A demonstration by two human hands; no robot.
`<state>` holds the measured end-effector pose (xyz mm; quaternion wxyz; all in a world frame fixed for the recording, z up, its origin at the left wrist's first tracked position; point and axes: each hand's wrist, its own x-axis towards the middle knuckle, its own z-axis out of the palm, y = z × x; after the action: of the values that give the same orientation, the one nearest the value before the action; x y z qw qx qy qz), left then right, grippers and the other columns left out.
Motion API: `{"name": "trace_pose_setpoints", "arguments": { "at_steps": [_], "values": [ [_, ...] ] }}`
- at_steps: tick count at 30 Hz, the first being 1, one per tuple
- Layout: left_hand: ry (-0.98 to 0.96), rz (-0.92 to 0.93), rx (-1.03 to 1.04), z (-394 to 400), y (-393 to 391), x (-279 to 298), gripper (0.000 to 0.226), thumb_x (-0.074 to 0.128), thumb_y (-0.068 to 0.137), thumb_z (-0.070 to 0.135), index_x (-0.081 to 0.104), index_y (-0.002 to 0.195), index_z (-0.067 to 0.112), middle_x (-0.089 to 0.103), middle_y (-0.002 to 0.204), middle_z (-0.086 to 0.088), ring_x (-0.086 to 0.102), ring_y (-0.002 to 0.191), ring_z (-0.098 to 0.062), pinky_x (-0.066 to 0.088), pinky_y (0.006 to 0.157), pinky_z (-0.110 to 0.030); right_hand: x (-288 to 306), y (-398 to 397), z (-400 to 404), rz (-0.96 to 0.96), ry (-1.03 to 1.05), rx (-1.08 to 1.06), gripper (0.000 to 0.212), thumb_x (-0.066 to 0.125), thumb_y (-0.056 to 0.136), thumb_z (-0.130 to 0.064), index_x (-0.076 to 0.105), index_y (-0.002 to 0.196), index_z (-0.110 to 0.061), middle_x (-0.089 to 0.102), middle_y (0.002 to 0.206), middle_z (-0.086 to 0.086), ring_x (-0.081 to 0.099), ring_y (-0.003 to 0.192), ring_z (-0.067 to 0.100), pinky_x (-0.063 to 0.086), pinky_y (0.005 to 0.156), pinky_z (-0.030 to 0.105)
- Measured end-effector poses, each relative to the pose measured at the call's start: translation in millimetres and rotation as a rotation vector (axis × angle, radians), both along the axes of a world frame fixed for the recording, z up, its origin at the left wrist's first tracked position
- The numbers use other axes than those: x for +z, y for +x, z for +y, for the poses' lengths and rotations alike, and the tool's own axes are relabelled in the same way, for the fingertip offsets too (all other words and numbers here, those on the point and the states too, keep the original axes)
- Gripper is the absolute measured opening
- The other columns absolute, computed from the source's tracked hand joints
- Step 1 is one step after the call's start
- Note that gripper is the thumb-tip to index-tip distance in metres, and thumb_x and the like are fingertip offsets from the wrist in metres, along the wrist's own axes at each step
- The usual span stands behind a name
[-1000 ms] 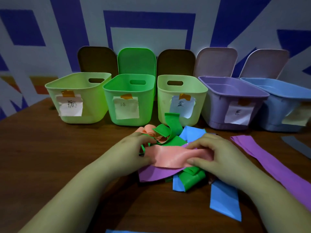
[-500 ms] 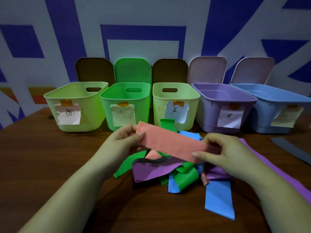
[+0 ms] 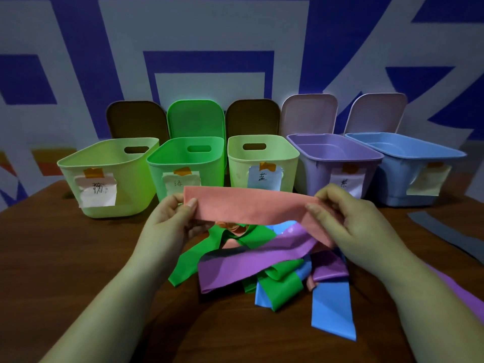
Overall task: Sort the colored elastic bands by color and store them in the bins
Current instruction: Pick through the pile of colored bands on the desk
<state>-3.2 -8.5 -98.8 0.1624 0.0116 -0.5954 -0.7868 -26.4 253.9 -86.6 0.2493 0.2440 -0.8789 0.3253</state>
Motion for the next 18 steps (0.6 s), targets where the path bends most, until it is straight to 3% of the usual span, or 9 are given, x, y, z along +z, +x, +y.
{"name": "trace_pose_setpoints", "arguments": {
  "at_steps": [4,7,11,15,18],
  "values": [
    [0.015,0.027,0.07,-6,-1,3,0.015,0.041,0.098,0.008,0.053,0.09,0.01,0.059,0.084,-0.005,0.065,0.065,-0.005,0.056,0.058,-0.017,1,-3,6,-0.11,0.005,-0.049,0.02,0.063,0.078,-0.051,0.059,0.072,-0.033,0.059,0.064,-0.017,0.054,0.066,0.004,0.042,0.061,0.032],
    [0.014,0.024,0.091,-11,-4,1,0.016,0.04,0.098,0.006,0.052,0.088,0.01,0.058,0.081,-0.005,0.064,0.057,-0.002,0.053,0.053,-0.016,0,-5,8,-0.242,0.017,-0.036,0.02,0.069,0.069,-0.053,0.064,0.07,-0.034,0.054,0.056,-0.006,0.049,0.058,0.007,0.041,0.061,0.034],
    [0.045,-0.01,0.154,-22,-10,-2,0.016,0.042,0.098,0.007,0.052,0.087,0.011,0.059,0.081,-0.006,0.064,0.057,-0.002,0.057,0.057,-0.019,0,-6,10,-0.322,-0.029,0.017,0.024,0.081,0.062,-0.042,0.067,0.063,-0.022,0.057,0.057,0.004,0.042,0.051,0.005,0.035,0.053,0.028],
    [0.103,-0.066,0.209,-34,-16,-8,0.015,0.043,0.098,0.006,0.052,0.087,0.01,0.06,0.083,-0.009,0.065,0.06,-0.008,0.056,0.054,-0.019,-1,-5,13,-0.421,0.024,0.062,0.019,0.083,0.062,-0.035,0.068,0.062,-0.024,0.049,0.054,-0.004,0.038,0.05,0.003,0.031,0.049,0.018],
    [0.126,-0.12,0.254,-42,-20,-11,0.016,0.044,0.097,0.005,0.053,0.085,0.01,0.058,0.082,-0.009,0.06,0.066,-0.012,0.055,0.048,-0.019,-2,-6,16,-0.422,0.019,0.064,0.016,0.082,0.067,-0.031,0.067,0.066,-0.026,0.062,0.064,-0.002,0.052,0.057,0.013,0.042,0.054,0.023]
  ]
}}
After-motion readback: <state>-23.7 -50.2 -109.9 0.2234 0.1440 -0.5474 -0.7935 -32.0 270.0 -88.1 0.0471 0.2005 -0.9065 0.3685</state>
